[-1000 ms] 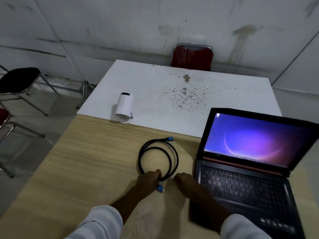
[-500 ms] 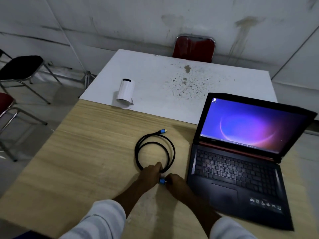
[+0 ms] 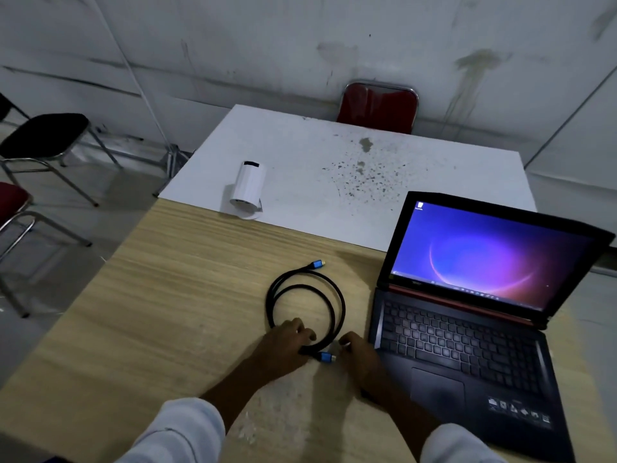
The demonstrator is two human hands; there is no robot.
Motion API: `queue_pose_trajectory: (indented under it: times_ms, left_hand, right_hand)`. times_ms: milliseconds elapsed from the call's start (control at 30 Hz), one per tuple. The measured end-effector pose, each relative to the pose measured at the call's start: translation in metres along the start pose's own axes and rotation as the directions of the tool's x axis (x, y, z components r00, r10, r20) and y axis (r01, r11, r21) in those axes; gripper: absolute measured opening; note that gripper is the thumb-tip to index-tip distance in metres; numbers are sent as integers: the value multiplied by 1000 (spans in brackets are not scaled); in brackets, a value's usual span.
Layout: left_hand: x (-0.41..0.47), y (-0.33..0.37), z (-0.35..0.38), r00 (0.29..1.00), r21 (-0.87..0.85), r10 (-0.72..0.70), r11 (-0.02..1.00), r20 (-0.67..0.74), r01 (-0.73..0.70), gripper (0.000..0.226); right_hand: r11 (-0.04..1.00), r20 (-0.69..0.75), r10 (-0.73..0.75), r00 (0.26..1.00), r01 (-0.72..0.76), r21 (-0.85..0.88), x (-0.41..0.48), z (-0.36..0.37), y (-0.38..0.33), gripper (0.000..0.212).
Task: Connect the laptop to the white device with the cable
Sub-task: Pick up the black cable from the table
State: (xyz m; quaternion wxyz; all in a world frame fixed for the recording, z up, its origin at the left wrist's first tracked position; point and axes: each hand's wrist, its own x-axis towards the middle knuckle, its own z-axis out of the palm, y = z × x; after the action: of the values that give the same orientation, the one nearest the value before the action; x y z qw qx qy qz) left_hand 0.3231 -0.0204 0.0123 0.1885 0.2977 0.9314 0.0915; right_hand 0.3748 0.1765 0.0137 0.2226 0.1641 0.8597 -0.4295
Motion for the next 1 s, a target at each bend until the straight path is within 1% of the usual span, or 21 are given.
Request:
queue_pose_trajectory:
  times_ms: [67, 100, 200, 267, 333, 367, 400, 433, 500, 567, 600, 633, 667, 700, 733, 767, 800, 833, 900, 967, 1000]
  left_hand:
    - [0, -11, 5, 992, 158, 61, 984, 109, -78, 53]
    - [-1, -13, 7, 990, 216, 61, 973, 124, -87, 50]
    - [-2, -16, 14, 994, 296, 96, 949, 59, -109, 28]
    - [-3, -19, 15, 990, 299, 139, 944, 34, -142, 26]
    - [-2, -25, 12, 983, 247, 184, 953, -1, -178, 31]
    - [0, -26, 7, 980, 205, 198, 960, -24, -189, 33]
    - [3, -27, -3, 979, 138, 198, 972, -48, -190, 33]
    - [6, -27, -14, 978, 39, 187, 982, -88, -185, 32]
    - [14, -24, -44, 970, -250, 118, 953, -212, -170, 24]
    - [23, -20, -81, 948, -538, -30, 829, -316, -153, 15]
    - [28, -18, -99, 935, -671, -121, 727, -333, -144, 13]
    - [32, -18, -115, 926, -802, -210, 581, -315, -141, 16]
    - [36, -19, -131, 921, -907, -276, 394, -274, -152, 21]
    - [39, -22, -141, 924, -971, -317, 171, -215, -167, 24]
    - [42, -26, -147, 928, -983, -340, -45, -155, -181, 27]
    - [43, -31, -147, 929, -961, -358, -212, -95, -180, 29]
    - [42, -36, -143, 929, -934, -369, -320, -29, -156, 30]
    - [42, -40, -134, 924, -916, -381, -382, 37, -121, 31]
    - [39, -49, -106, 881, -908, -444, -417, 164, -41, 33]
    - [33, -60, -78, 796, -924, -547, -381, 261, 41, 31]
    - [31, -68, -66, 752, -939, -596, -333, 282, 88, 30]
  right_hand:
    - [999, -35, -28, 999, 27, -31, 9, -2, -3, 21]
    - [997, -48, -47, 998, 45, -55, 15, -2, -5, 25]
    - [979, -11, -107, 994, 103, -173, 28, 2, -13, 41]
    - [948, 56, -147, 988, 157, -277, 30, 5, -15, 52]
    - [895, 125, -209, 970, 241, -374, 28, 5, -14, 56]
    - [878, 149, -234, 961, 275, -393, 27, 2, -14, 57]
    - [881, 152, -259, 954, 298, -368, 25, -3, -17, 59]
    - [900, 124, -292, 948, 317, -299, 24, -10, -21, 62]
    - [922, -35, -372, 928, 364, -131, 25, -29, -35, 66]
    - [925, -192, -376, 907, 380, -16, 29, -51, -50, 69]
    - [930, -215, -353, 910, 368, 28, 32, -61, -56, 69]
    - [935, -212, -336, 918, 353, 45, 35, -70, -61, 68]
    - [939, -202, -332, 922, 344, 25, 38, -77, -65, 66]
    - [941, -193, -335, 922, 338, -20, 40, -82, -67, 63]
    - [937, -191, -349, 917, 342, -69, 43, -85, -70, 60]
    - [932, -184, -361, 914, 347, -106, 45, -85, -71, 57]
    - [931, -163, -360, 918, 342, -128, 47, -83, -71, 55]
    - [933, -136, -348, 928, 329, -145, 48, -80, -70, 53]
    - [936, -72, -305, 950, 284, -207, 49, -66, -62, 51]
    - [917, 2, -266, 964, 254, -307, 49, -52, -48, 51]
    - [912, 35, -239, 970, 237, -334, 48, -45, -41, 52]
